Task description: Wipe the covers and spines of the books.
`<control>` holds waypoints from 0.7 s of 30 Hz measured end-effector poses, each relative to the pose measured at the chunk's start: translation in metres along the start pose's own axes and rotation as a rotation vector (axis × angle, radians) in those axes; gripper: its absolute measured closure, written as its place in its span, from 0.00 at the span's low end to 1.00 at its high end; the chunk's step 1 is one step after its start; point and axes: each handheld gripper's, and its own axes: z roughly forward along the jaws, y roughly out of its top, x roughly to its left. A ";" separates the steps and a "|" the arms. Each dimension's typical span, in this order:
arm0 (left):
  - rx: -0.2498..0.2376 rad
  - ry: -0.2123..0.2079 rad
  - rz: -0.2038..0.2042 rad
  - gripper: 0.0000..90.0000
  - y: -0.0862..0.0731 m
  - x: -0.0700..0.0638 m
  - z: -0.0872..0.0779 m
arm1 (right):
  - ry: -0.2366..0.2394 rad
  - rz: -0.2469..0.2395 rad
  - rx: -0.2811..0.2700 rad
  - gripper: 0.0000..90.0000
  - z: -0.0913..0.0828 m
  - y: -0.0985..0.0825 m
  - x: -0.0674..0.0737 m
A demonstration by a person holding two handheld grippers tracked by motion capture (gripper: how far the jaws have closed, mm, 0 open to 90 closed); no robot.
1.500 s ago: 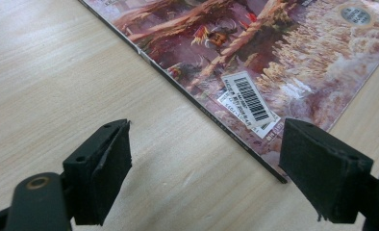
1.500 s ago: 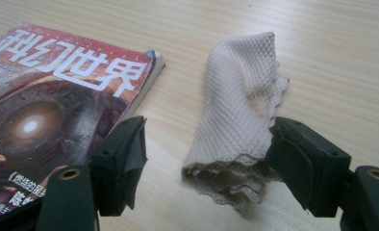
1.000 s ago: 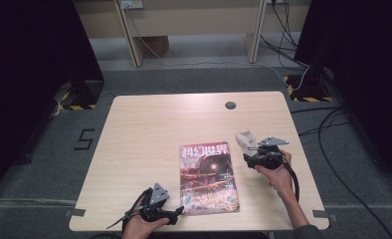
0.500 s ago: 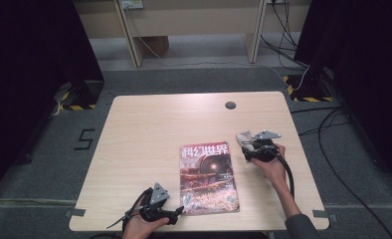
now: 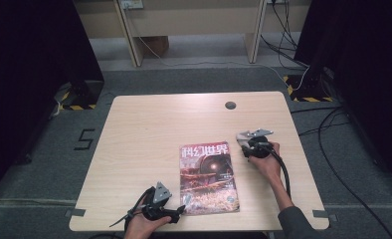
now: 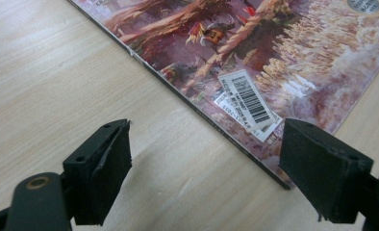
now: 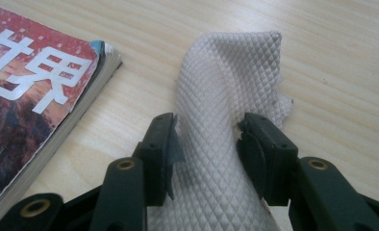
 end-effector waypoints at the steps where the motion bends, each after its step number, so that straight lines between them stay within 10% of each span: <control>1: -0.003 -0.003 -0.001 0.20 0.001 0.001 0.002 | -0.002 -0.003 -0.001 0.67 0.000 0.000 -0.001; 15: -0.018 -0.011 -0.029 0.19 0.018 0.004 0.028 | -0.010 -0.016 -0.050 0.86 -0.013 0.003 -0.003; 21: -0.006 -0.049 -0.045 0.18 0.021 0.004 0.033 | 0.063 -0.039 -0.119 0.86 -0.028 0.016 0.013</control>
